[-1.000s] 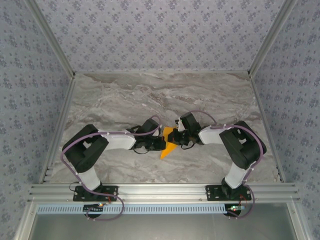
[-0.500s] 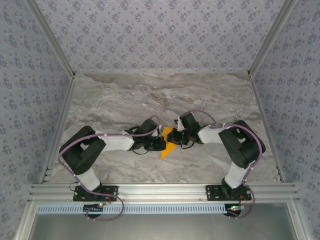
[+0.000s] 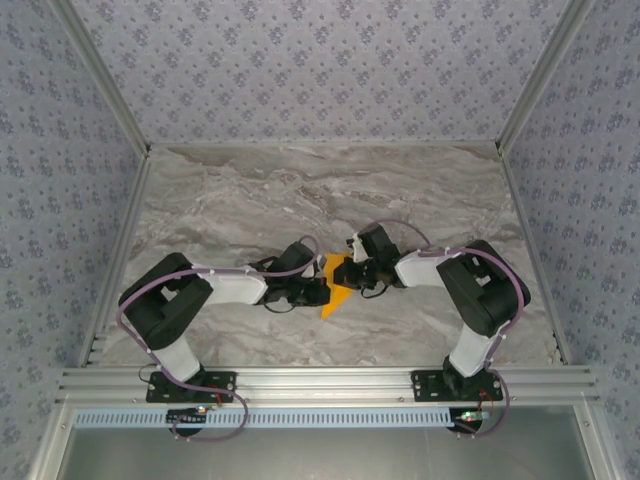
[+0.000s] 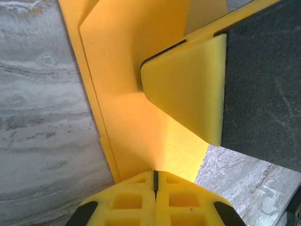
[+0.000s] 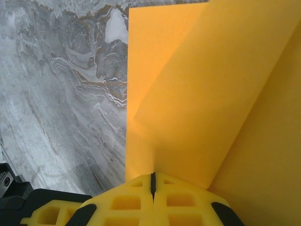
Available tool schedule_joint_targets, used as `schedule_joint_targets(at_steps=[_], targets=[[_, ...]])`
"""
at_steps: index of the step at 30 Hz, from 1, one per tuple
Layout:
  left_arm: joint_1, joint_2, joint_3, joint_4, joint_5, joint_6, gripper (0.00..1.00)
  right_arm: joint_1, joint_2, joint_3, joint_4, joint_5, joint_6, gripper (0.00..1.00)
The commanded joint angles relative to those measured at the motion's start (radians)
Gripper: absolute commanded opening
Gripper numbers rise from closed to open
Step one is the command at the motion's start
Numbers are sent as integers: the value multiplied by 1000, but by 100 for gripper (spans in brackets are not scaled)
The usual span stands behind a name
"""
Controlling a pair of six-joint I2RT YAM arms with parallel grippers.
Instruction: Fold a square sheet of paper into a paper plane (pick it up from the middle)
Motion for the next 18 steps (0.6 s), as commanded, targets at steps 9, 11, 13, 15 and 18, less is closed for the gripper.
schedule_joint_targets(at_steps=[9,11,13,15,18], targets=[[-13,12,-40,-80,-27,1,0,29,-70,-42,-8,-25,-155,5],[-15,11,-40,-82,-29,1,0,34,-42,-33,-13,-27,-156,5],[-15,10,-41,-85,-28,2,0,35,-11,-14,-27,-24,-158,5],[-17,10,-41,-88,-28,1,0,30,13,0,-30,-19,-162,5],[-20,6,-46,-102,-27,2,0,3,34,16,-36,-8,-166,5]])
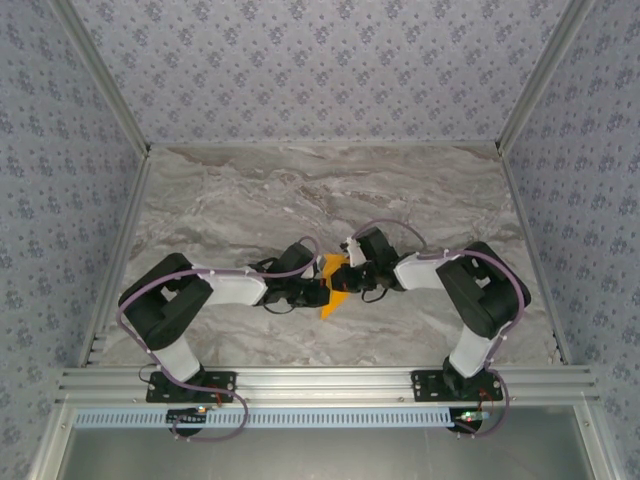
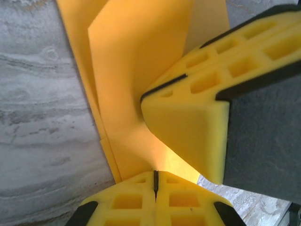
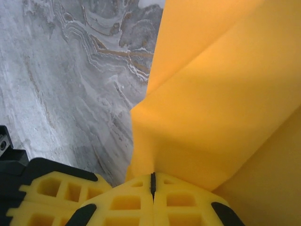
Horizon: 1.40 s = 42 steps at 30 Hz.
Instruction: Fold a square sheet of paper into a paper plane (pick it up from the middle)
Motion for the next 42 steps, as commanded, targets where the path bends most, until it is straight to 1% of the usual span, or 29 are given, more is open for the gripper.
schedule_joint_targets(at_steps=[1,11,16,18,21,24,28,31,33,38,42], targets=[[-18,6,-39,-112,-20,2,0,-33,39,30,-35,22,-32,5],[-19,4,-76,-143,0,7,0,-203,128,160,-102,34,-99,5],[-19,4,-75,-149,-4,14,0,-254,164,247,-167,46,-135,5],[-19,4,-70,-154,-9,15,0,-262,152,261,-187,41,-145,5],[-20,3,-63,-156,-21,18,0,-255,77,237,-181,29,-148,5],[-20,6,-52,-156,-31,22,0,-227,-8,180,-162,23,-128,5],[-19,13,-39,-157,-47,26,0,-137,-54,113,-130,40,-78,5],[-17,9,-40,-144,-60,23,0,-73,-35,90,-112,61,-33,4],[-17,7,-41,-131,-61,20,0,-52,-10,78,-84,55,7,4],[-16,-2,-41,-117,-60,16,0,-26,50,60,-44,46,57,4],[-15,-26,-42,-107,-43,11,0,-24,82,58,-65,69,67,3]])
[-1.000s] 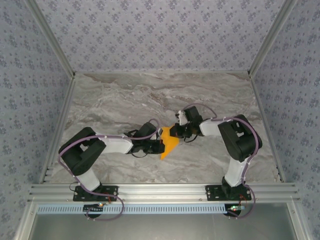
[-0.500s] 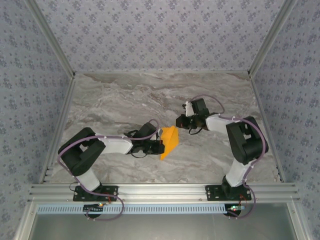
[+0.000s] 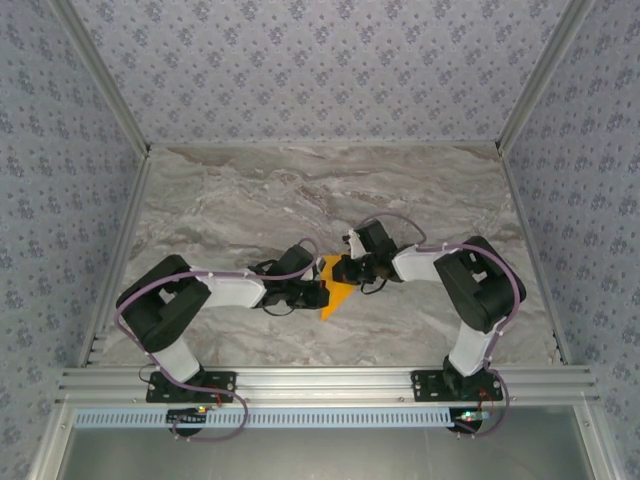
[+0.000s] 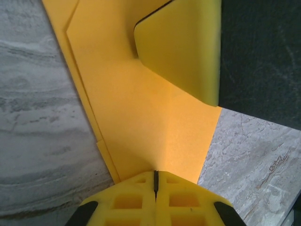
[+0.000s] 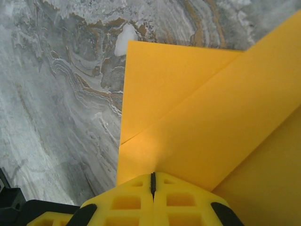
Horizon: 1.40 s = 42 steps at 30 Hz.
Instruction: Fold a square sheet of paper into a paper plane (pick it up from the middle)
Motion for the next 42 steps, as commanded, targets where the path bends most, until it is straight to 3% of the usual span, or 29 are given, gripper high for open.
schedule_joint_targets(at_steps=[1,3,7,10,27,42], targets=[[-6,-22,-21,-105,-21,5,0,5,47,-13,-22,48,30,3],[-1,-53,-9,-94,-1,-1,1,4,55,-14,-35,60,28,3],[18,-98,27,-69,46,-15,13,2,64,-9,-53,74,18,3],[28,-96,49,-66,79,-10,17,1,74,-7,-56,80,16,3],[21,-21,-32,-40,158,-60,17,0,115,14,-82,93,24,3],[1,-20,-72,-63,120,-76,15,0,118,15,-105,103,18,3]])
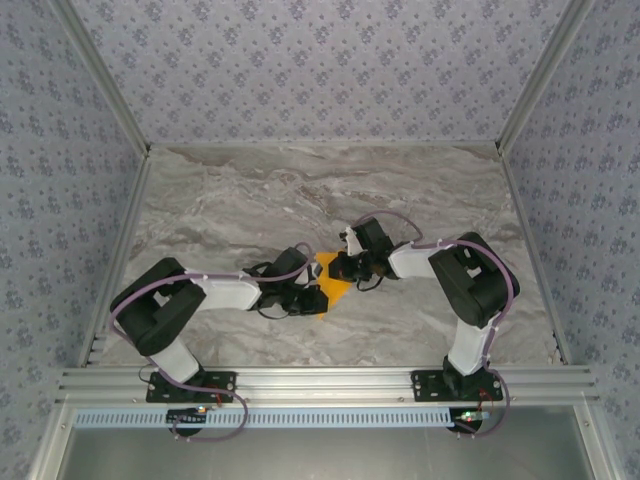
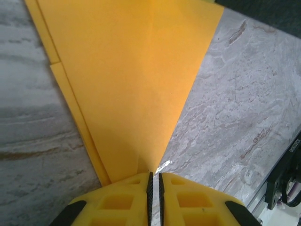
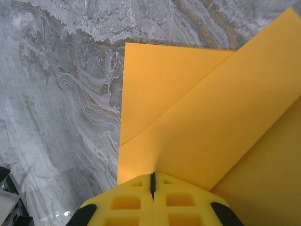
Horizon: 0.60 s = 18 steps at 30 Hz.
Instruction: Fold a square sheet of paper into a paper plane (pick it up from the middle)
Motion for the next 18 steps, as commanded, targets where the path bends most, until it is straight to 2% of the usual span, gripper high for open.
schedule_joint_targets(at_steps=[1,18], targets=[[-14,10,-29,-57,-5,-7,15,0,72,-24,-123,113,-4,3],[-25,-58,-78,-133,8,14,15,1,78,-11,-144,122,-10,3]])
